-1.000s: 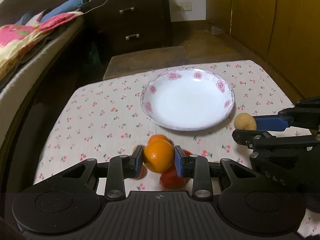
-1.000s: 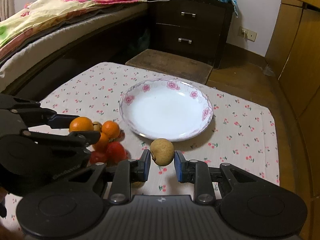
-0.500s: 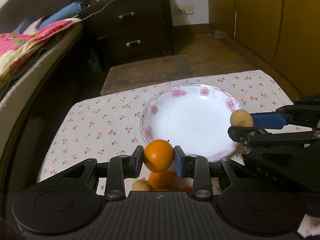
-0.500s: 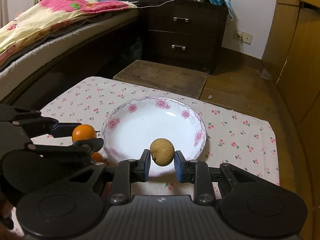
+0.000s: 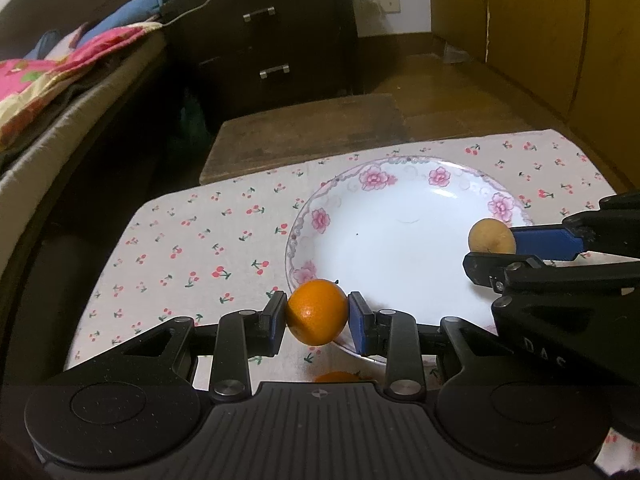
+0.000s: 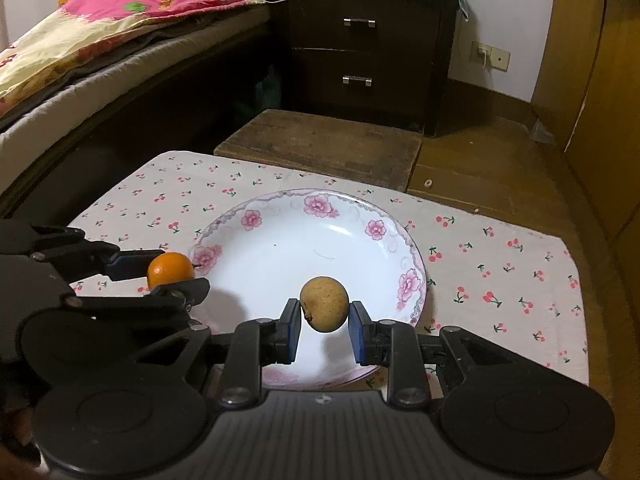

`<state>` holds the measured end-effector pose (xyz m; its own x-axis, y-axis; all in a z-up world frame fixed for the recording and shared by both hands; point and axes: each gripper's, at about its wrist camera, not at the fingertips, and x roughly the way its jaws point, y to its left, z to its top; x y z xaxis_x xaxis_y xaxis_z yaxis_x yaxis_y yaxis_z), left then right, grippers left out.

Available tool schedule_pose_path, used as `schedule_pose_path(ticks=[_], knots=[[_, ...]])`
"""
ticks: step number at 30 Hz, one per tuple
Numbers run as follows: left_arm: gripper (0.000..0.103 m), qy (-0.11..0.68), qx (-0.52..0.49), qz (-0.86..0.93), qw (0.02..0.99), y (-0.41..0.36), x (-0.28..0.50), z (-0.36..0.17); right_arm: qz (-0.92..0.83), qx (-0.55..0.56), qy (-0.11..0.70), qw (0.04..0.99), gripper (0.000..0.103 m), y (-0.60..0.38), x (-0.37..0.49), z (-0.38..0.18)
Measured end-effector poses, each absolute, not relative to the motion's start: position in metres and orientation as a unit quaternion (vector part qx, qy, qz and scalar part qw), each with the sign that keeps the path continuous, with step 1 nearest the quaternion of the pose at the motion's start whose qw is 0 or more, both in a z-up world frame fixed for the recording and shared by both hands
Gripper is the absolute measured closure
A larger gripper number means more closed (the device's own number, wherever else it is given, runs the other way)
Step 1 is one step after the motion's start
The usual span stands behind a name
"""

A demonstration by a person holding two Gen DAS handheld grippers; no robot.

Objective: Organize fruits
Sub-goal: 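Lower both fruits into the bowl and open both tools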

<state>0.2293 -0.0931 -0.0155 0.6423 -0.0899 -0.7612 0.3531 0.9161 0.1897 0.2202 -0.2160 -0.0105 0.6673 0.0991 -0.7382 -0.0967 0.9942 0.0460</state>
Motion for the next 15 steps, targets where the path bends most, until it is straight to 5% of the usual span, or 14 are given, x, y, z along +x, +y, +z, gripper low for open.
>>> schedule_pose_path(ticks=[15], knots=[[0.06, 0.409, 0.173, -0.109, 0.889, -0.094, 0.239, -0.029, 0.069, 0.029, 0.414, 0.907, 0.075, -0.219, 0.236, -0.032]])
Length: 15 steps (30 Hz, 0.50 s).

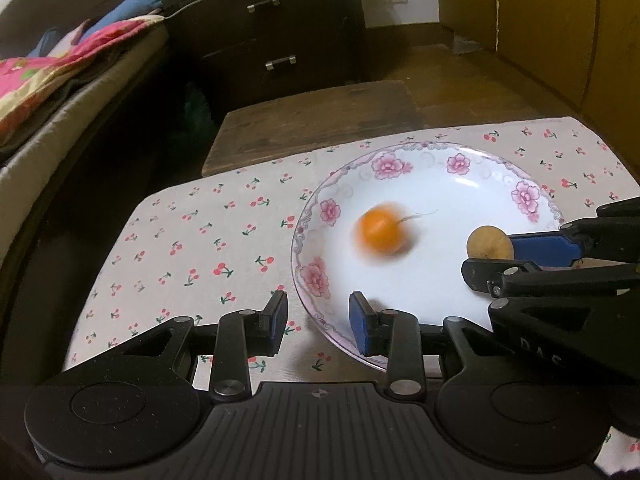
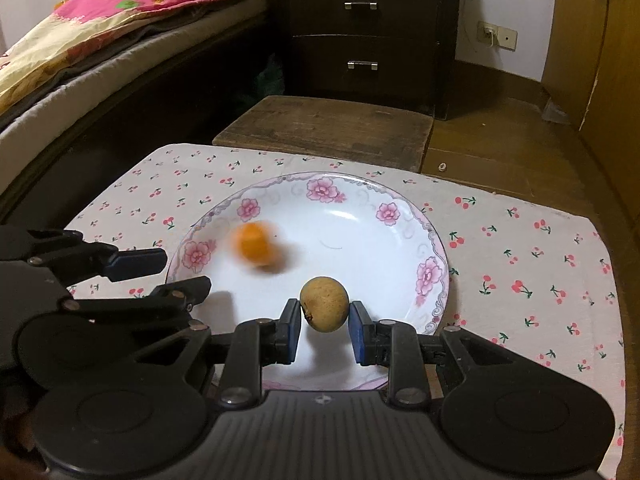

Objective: Organize fruits
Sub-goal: 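Lower both fruits into the bowl and open both tools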

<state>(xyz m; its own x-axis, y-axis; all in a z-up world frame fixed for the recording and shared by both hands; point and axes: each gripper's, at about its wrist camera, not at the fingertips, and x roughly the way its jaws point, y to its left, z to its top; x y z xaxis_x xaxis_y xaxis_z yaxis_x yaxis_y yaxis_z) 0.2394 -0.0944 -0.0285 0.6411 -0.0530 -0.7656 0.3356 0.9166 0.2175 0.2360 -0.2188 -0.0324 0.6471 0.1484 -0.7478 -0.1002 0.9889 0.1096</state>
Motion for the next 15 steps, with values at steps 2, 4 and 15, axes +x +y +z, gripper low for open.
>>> schedule_pose_path(ticks=[2, 4, 15], knots=[[0.059, 0.409, 0.171, -0.108, 0.89, -0.094, 0.24, -0.028, 0.069, 0.03, 0.412, 0.908, 0.075, -0.218, 0.236, -0.032], [0.057, 0.41, 0.168, -0.109, 0.89, -0.093, 0.239, -0.027, 0.069, 0.029, 0.41, 0.909, 0.075, -0.219, 0.236, -0.031], [0.049, 0.404, 0.162, -0.111, 0.894, -0.093, 0.234, -0.018, 0.062, 0.028, 0.407, 0.911, 0.074, -0.22, 0.227, -0.022]])
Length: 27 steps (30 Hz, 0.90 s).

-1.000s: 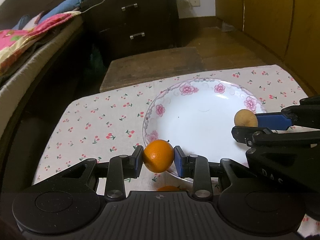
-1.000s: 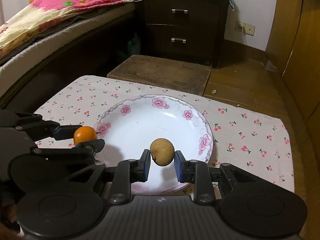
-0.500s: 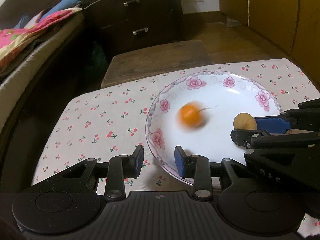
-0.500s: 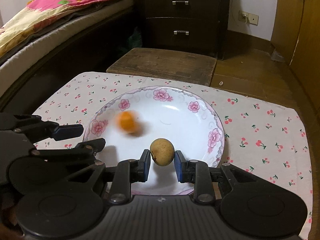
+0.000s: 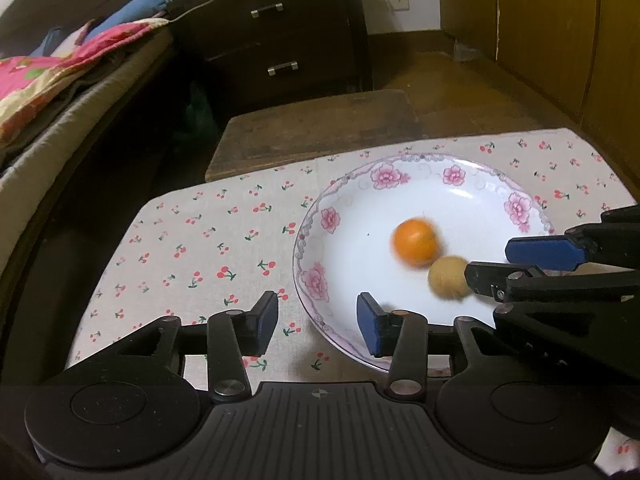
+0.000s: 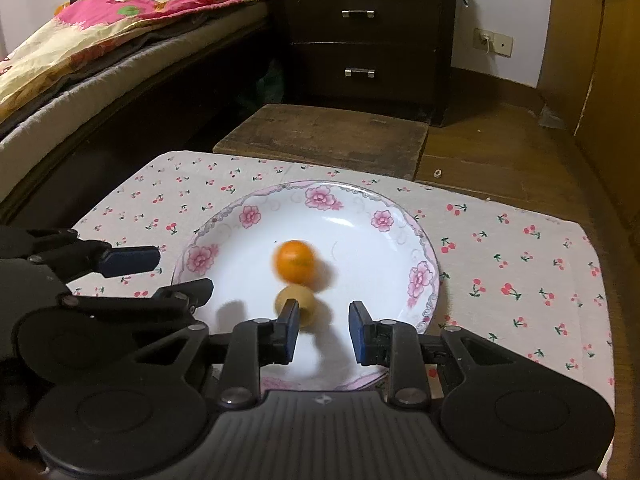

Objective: Organize fruits
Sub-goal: 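Move the left tool to a tangerine while the right tool moves to a small tan fruit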

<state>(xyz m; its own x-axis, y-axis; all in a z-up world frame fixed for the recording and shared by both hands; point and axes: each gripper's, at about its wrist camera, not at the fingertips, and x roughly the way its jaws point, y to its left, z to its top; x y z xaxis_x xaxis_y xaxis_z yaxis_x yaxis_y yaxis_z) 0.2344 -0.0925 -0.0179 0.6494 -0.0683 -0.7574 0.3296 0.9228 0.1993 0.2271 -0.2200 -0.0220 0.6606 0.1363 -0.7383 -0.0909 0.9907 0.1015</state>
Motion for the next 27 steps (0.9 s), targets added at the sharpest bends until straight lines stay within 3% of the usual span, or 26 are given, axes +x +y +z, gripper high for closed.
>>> schedule_pose_path(ticks=[27], knots=[[0.043, 0.407, 0.112, -0.11, 0.9, -0.047, 0.18, 0.013, 0.074, 0.022, 0.408, 0.91, 0.073, -0.204, 0.155, 0.003]])
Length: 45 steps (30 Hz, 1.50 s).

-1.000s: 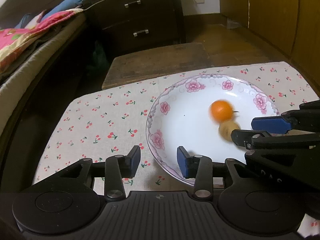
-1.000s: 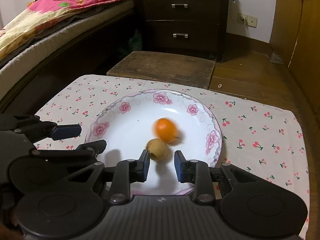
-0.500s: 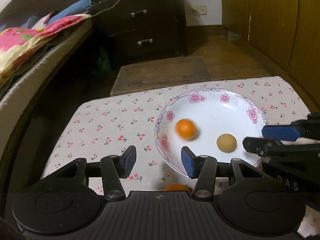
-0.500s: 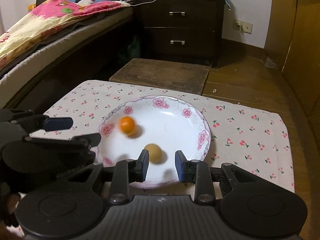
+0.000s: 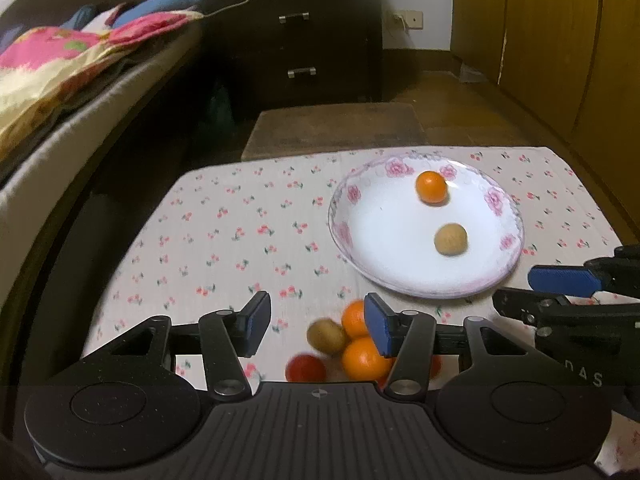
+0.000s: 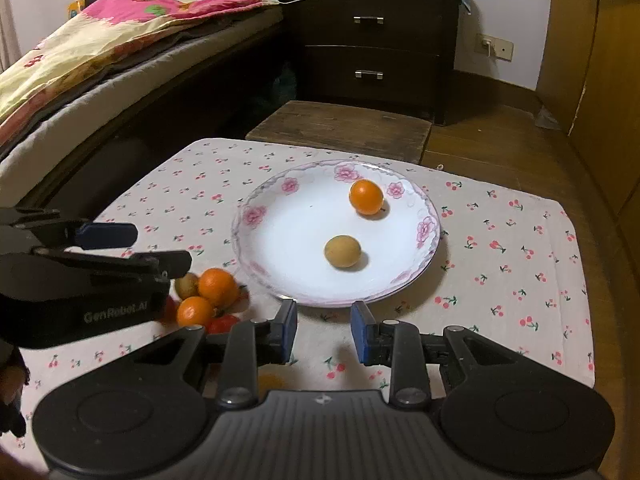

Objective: Organize fruits
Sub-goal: 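Move the left tool to a tangerine while the right tool moves to a small tan fruit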

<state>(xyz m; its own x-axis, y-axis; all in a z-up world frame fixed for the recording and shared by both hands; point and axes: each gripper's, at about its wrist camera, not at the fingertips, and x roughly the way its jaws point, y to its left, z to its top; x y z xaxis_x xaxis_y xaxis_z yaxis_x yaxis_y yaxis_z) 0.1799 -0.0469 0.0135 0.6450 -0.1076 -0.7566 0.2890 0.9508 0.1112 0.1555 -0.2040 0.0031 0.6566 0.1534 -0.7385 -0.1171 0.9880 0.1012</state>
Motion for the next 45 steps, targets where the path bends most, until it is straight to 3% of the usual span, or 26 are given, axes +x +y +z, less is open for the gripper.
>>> schedule_pose_path(ticks=[19, 45], knots=[[0.041, 0.435, 0.107, -0.106, 0.888, -0.028, 0.138, 0.0, 0.067, -0.022, 0.395, 0.916, 0.072, -0.184, 0.128, 0.009], [0.039, 0.465, 0.096, -0.108, 0.874, -0.011, 0.127, -0.014, 0.079, -0.014, 0.457, 0.886, 0.068, -0.18, 0.136, -0.018]])
